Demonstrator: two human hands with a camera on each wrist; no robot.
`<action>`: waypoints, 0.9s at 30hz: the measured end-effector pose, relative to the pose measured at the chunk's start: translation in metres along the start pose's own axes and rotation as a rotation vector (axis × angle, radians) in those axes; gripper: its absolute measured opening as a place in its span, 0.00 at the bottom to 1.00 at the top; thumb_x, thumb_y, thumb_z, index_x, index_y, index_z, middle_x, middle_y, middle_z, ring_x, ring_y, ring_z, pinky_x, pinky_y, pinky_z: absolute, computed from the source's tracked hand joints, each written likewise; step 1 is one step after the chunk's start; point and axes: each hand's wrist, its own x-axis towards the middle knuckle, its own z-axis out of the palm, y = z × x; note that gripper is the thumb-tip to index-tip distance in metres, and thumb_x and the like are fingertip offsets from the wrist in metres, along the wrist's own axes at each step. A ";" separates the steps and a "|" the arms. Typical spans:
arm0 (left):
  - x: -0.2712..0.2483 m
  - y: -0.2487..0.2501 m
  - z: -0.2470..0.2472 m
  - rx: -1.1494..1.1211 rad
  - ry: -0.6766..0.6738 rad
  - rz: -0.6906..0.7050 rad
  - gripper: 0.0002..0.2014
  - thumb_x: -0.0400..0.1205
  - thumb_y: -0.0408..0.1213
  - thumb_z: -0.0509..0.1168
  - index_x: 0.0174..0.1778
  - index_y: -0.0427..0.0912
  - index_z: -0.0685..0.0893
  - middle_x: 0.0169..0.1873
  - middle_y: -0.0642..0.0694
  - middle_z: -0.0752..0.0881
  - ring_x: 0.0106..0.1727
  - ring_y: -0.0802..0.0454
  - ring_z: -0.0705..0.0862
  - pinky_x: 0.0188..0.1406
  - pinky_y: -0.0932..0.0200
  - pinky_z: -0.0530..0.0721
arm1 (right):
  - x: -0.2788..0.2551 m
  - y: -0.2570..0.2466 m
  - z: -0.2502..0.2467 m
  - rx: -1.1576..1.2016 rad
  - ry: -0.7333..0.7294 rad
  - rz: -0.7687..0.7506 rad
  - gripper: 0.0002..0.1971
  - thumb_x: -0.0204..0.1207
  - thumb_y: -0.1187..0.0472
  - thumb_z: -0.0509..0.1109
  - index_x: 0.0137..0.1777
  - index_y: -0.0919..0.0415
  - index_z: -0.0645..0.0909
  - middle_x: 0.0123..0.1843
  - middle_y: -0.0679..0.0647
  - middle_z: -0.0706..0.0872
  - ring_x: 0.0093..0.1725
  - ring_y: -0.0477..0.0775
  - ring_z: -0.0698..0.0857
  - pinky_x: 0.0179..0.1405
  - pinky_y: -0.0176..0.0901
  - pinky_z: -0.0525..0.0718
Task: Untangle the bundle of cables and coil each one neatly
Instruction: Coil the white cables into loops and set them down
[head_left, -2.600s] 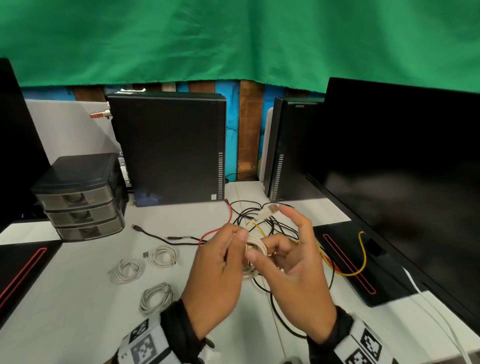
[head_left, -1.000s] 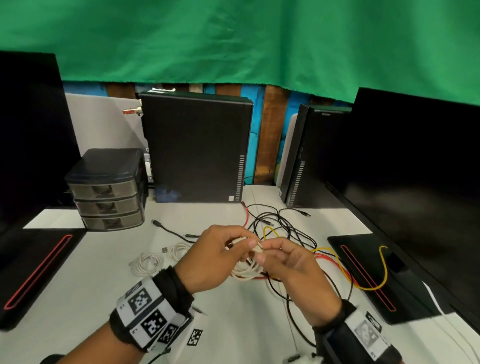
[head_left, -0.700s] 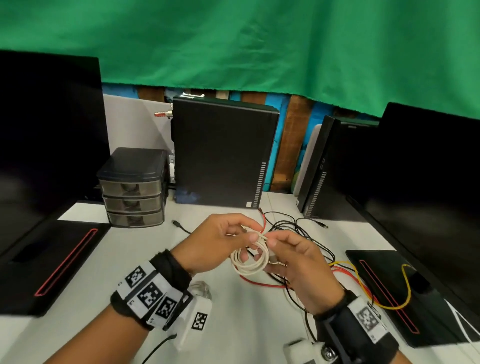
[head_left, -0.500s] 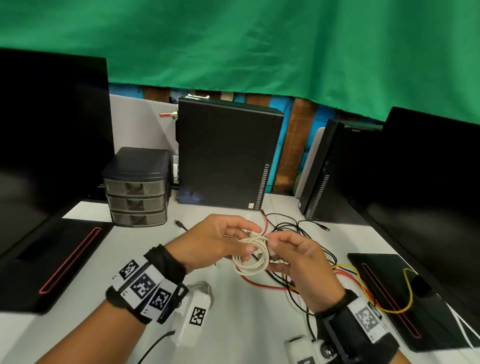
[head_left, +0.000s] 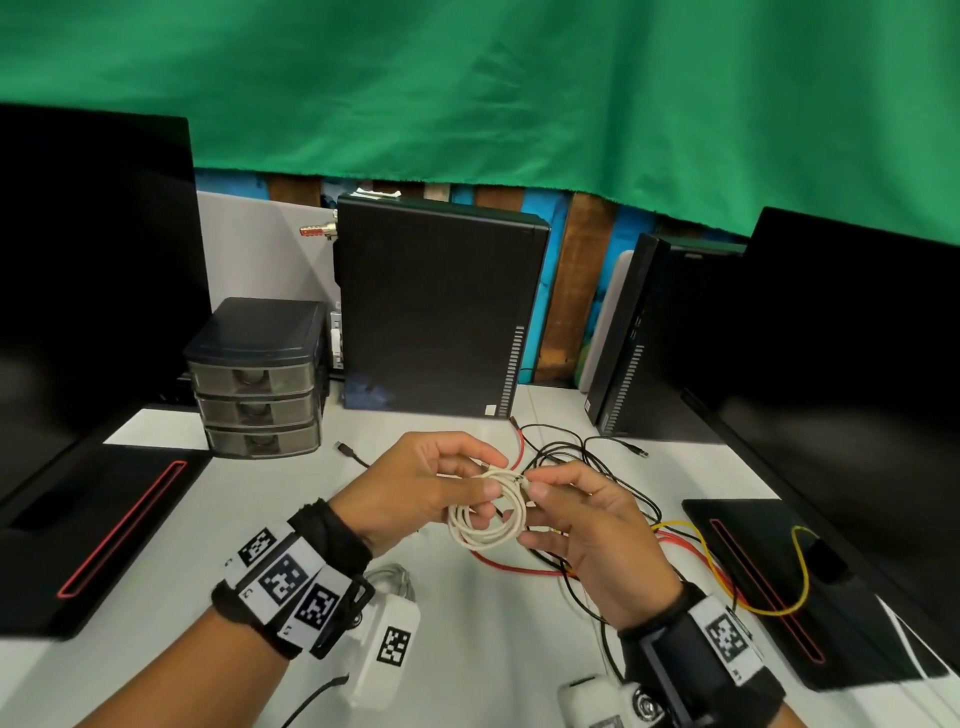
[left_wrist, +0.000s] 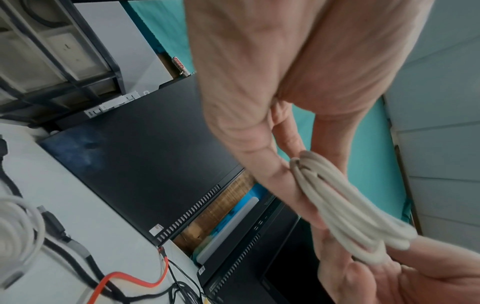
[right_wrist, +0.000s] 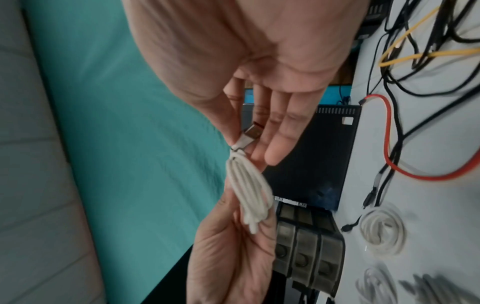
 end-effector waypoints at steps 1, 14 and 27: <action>0.000 0.000 0.000 -0.016 0.010 0.000 0.10 0.77 0.24 0.73 0.52 0.38 0.89 0.42 0.35 0.92 0.35 0.48 0.90 0.35 0.59 0.89 | 0.000 0.000 0.000 -0.018 0.003 -0.020 0.07 0.73 0.68 0.73 0.51 0.68 0.86 0.47 0.66 0.92 0.42 0.61 0.91 0.39 0.47 0.90; 0.002 0.000 -0.003 0.164 0.160 0.057 0.09 0.76 0.28 0.77 0.50 0.40 0.91 0.40 0.40 0.93 0.40 0.47 0.91 0.43 0.53 0.90 | 0.010 0.013 0.027 -0.348 0.098 -0.167 0.11 0.71 0.69 0.81 0.45 0.67 0.80 0.38 0.67 0.90 0.34 0.55 0.87 0.39 0.46 0.86; -0.031 0.056 -0.094 0.069 0.598 0.221 0.07 0.83 0.43 0.69 0.56 0.51 0.88 0.49 0.50 0.93 0.52 0.52 0.92 0.51 0.54 0.89 | 0.077 0.084 0.079 -0.498 -0.019 0.169 0.15 0.73 0.74 0.77 0.33 0.58 0.77 0.36 0.67 0.85 0.31 0.59 0.83 0.30 0.49 0.88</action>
